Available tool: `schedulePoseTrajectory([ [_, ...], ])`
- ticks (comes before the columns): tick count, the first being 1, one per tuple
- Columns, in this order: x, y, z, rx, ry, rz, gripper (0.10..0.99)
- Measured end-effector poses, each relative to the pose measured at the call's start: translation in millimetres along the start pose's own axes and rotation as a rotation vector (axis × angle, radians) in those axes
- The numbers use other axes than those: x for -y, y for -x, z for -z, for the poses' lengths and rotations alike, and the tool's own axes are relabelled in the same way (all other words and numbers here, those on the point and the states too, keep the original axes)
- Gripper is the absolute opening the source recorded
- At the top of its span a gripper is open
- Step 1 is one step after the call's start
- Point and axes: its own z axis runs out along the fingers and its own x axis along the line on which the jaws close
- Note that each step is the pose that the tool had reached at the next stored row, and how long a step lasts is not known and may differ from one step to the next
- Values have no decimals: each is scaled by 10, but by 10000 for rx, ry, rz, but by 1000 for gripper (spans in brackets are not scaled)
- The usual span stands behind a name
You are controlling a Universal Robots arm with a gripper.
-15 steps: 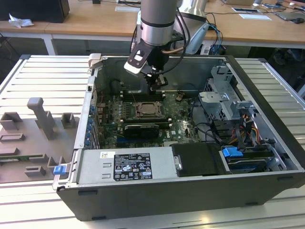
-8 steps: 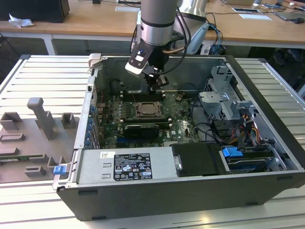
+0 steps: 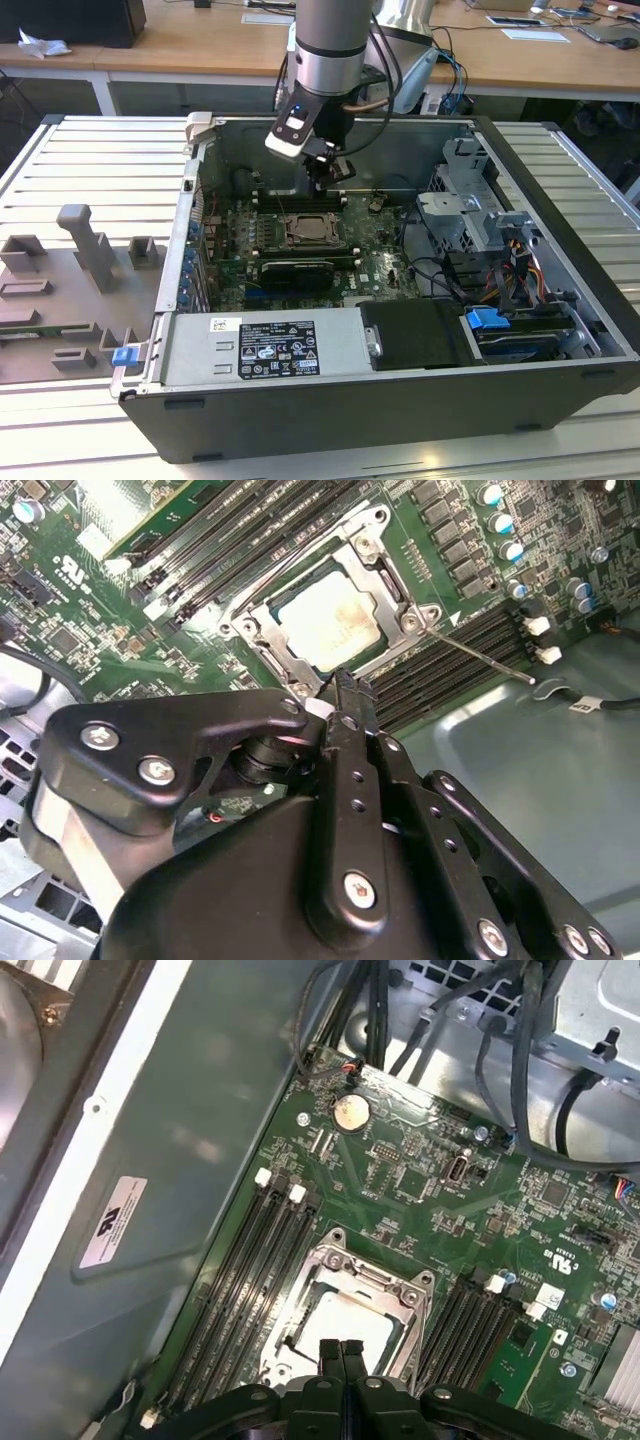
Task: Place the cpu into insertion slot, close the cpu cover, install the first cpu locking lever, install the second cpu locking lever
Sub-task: 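Install the first cpu locking lever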
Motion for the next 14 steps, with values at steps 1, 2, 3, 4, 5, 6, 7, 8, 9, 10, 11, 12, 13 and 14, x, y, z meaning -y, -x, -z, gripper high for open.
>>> schedulePoseTrajectory([
  [1,0,0,0,-4,-6,117,106],
  [2,0,0,0,-6,-9,185,106],
  [3,0,0,0,-8,-14,272,106],
  [4,0,0,0,-10,-17,348,106],
  [5,0,0,0,-13,-21,432,106],
  [6,0,0,0,-15,-25,516,106],
  [7,0,0,0,-17,-29,591,106],
  [8,0,0,0,-20,-34,682,106],
  [9,0,0,0,-23,-38,779,106],
  [10,0,0,0,-26,-44,895,106],
  [11,0,0,0,-33,-55,1124,106],
  [12,0,0,0,-38,-63,1287,106],
  [13,0,0,0,-44,-74,1520,106],
  [14,0,0,0,-49,-82,1689,106],
])
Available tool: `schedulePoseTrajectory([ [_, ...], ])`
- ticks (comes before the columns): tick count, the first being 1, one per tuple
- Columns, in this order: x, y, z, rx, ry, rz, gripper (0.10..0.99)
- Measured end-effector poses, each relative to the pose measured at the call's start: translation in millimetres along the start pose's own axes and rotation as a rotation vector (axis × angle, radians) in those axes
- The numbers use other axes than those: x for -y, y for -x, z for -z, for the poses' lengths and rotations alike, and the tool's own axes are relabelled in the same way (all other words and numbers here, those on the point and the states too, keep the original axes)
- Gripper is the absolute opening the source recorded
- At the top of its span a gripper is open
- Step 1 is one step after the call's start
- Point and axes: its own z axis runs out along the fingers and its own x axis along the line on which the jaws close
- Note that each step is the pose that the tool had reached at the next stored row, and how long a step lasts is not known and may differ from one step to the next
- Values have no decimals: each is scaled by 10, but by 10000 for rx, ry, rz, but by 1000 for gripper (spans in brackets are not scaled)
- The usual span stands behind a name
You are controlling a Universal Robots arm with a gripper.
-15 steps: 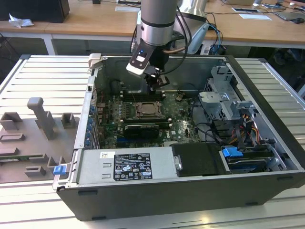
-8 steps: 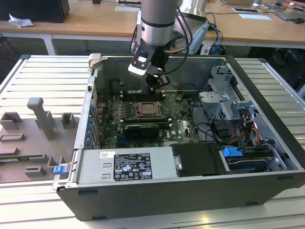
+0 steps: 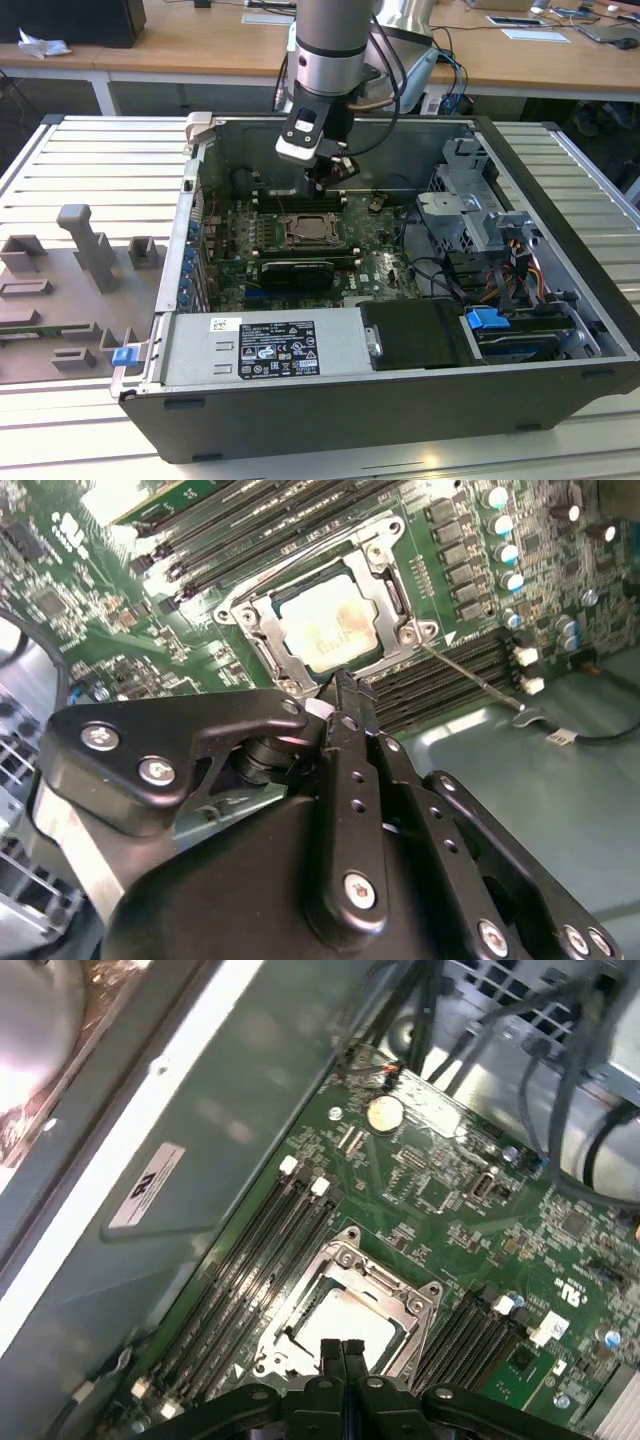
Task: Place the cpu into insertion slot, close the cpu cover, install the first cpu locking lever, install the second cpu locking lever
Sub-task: 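Install the first cpu locking lever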
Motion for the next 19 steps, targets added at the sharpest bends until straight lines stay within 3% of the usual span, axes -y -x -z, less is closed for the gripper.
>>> schedulePoseTrajectory([
  [4,0,0,0,-20,-36,709,106],
  [19,0,0,0,-51,-86,1771,106],
])
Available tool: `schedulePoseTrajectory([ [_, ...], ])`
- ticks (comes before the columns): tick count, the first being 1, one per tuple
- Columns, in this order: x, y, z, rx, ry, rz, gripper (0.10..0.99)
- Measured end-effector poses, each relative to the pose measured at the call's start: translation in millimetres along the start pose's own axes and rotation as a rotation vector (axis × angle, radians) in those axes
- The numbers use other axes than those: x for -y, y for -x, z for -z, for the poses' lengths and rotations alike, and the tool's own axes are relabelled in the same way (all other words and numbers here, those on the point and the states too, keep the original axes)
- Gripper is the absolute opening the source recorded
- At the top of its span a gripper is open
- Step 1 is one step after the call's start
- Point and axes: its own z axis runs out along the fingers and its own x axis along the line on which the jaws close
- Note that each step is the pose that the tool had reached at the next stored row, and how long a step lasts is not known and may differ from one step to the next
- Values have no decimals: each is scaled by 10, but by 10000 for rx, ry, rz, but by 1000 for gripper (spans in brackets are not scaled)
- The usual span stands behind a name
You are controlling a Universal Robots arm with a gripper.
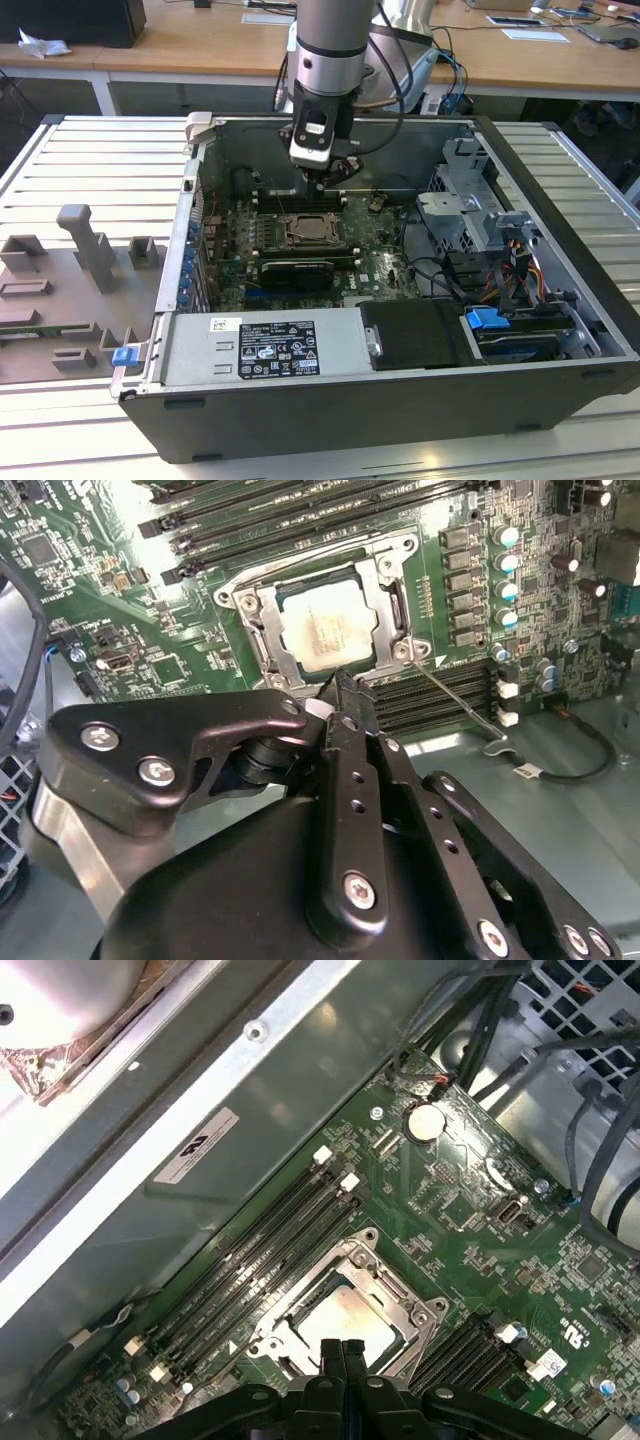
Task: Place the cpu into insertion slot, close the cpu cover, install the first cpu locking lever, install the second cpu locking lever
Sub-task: 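Install the first cpu locking lever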
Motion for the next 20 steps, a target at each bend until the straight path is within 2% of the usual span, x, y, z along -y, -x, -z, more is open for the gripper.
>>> schedulePoseTrajectory([
  [7,0,0,0,-20,-34,678,106],
  [13,0,0,0,-48,-94,2163,106],
  [15,0,0,0,9,-54,2348,106],
  [16,0,0,0,97,10,2438,106],
  [17,0,0,-1,236,117,2511,106],
  [18,0,0,-1,285,156,2563,106],
  [20,0,0,-1,271,147,3087,106],
])
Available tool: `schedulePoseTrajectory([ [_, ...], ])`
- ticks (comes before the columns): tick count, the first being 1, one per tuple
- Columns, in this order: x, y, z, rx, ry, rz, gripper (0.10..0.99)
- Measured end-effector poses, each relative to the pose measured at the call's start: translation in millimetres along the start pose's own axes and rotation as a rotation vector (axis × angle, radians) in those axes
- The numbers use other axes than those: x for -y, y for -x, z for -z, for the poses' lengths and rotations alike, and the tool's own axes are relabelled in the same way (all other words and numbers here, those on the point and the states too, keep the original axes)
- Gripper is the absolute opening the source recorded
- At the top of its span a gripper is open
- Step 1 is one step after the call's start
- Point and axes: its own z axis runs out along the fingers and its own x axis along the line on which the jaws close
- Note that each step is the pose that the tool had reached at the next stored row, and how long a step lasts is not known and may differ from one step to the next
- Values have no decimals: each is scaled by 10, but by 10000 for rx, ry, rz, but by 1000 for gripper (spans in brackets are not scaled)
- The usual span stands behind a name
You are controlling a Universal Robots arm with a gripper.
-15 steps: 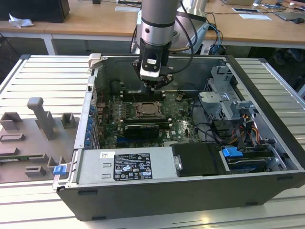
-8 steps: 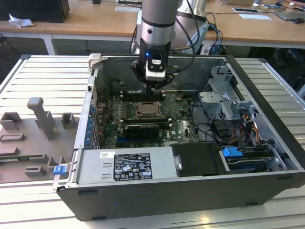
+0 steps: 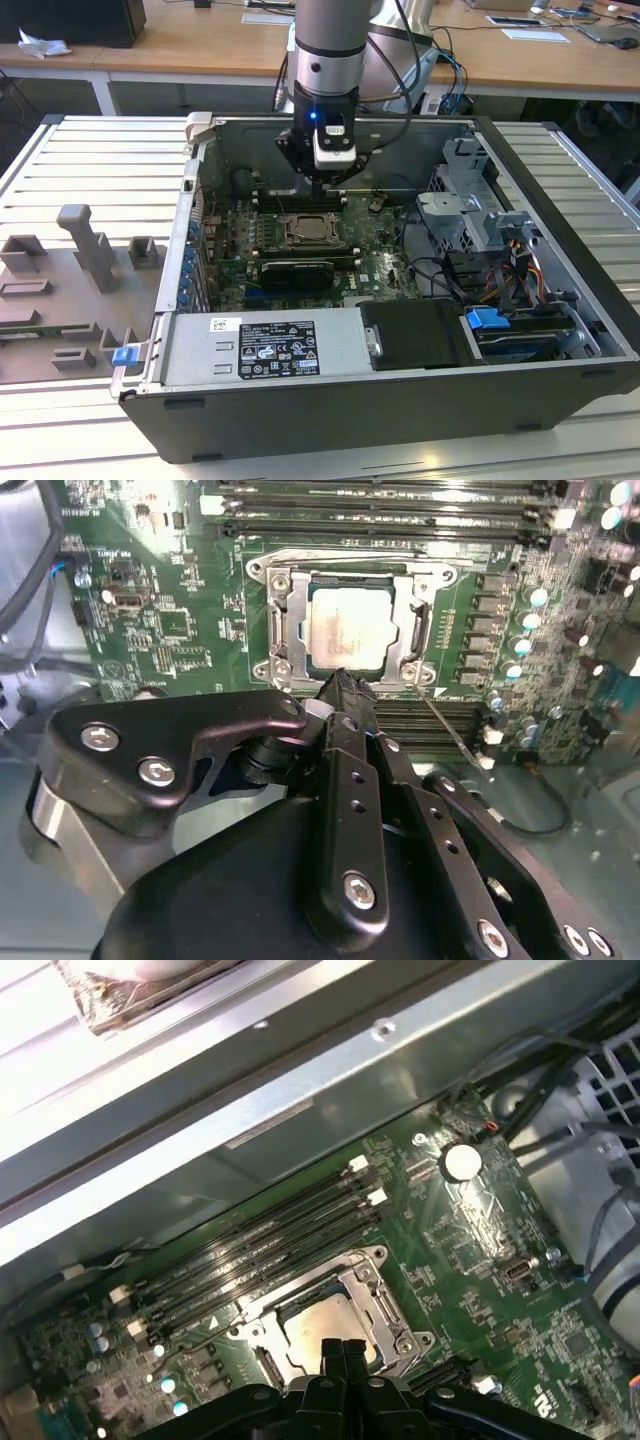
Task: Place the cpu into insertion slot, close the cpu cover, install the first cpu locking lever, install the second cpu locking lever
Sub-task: 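Install the first cpu locking lever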
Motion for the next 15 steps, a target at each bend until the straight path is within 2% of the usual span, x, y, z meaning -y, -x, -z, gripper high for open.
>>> schedulePoseTrajectory([
  [3,1,-1,0,-42,-8,801,106],
  [8,1,-1,0,-82,-14,1550,106],
  [12,2,0,0,-111,-19,2099,106],
  [15,3,0,0,-119,-21,2242,106],
])
